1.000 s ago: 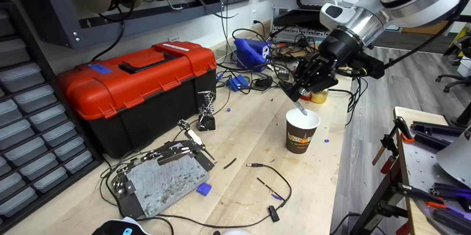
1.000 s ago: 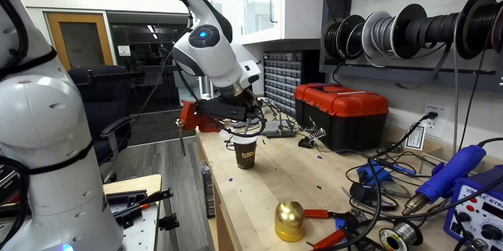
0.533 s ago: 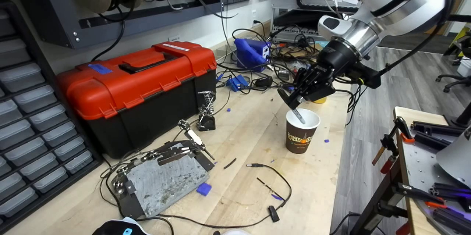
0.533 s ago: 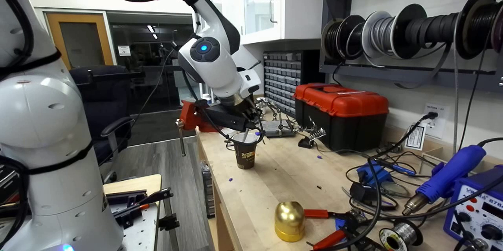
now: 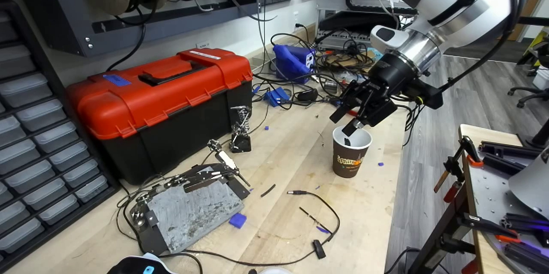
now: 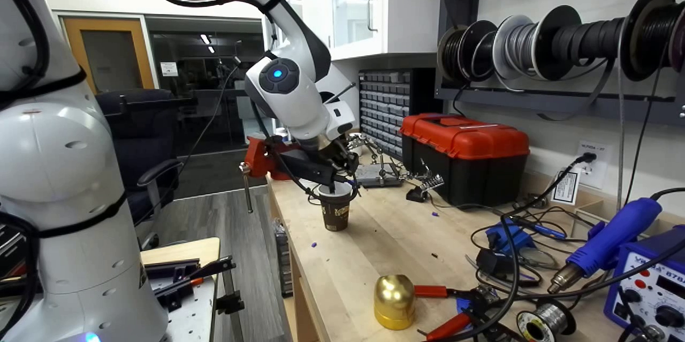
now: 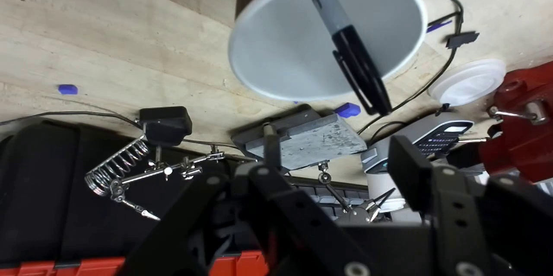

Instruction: Pick the pen on the table and put it in the cup

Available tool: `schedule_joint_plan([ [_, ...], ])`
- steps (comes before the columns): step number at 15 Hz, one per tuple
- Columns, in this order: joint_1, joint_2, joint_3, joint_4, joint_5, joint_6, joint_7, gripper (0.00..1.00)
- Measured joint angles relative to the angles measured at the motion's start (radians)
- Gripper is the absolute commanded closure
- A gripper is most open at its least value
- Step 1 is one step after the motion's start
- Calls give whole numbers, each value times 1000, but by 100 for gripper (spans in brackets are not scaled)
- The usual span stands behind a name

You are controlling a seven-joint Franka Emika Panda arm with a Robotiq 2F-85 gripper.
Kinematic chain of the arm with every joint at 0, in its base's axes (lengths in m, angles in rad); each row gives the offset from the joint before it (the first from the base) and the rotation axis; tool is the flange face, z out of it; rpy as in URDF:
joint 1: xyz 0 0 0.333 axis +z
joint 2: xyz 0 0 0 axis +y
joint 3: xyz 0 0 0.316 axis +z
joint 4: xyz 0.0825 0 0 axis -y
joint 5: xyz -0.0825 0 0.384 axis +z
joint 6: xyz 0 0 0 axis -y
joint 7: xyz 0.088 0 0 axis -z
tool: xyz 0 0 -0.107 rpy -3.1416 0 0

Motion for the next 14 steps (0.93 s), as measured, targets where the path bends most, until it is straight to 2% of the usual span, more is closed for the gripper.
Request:
schedule_joint_plan([
  [2, 0, 0, 0, 3, 0, 0, -1, 0],
  [14, 0, 0, 0, 25, -19, 8, 34, 0],
])
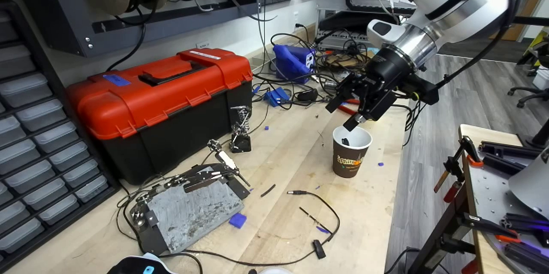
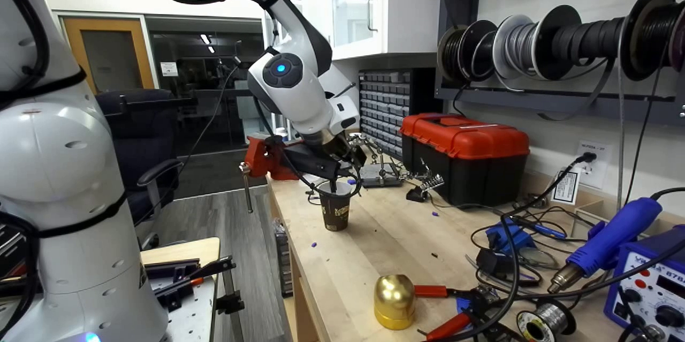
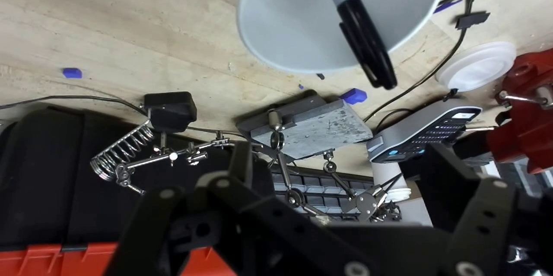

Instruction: Pick the pen on the table and put it in the cup

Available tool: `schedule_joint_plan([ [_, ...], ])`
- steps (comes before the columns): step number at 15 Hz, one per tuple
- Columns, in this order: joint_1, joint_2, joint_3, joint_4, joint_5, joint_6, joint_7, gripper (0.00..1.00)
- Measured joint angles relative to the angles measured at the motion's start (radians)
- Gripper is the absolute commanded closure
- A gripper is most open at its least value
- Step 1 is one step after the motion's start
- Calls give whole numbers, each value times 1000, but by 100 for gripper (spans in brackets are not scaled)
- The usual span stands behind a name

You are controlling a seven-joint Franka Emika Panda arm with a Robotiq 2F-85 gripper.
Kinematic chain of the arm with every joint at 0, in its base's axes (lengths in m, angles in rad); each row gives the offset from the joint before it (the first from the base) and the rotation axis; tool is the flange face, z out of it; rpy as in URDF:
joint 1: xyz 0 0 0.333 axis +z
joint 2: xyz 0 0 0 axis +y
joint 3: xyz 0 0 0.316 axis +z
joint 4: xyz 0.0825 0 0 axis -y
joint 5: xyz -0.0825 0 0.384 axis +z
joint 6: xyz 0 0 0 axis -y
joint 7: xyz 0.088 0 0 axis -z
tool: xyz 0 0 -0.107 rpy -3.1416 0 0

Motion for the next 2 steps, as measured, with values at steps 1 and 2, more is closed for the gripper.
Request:
schedule_joint_plan([
  [1, 0, 0, 0, 0, 0, 0, 0, 0],
  [2, 0, 0, 0, 0, 0, 0, 0, 0],
])
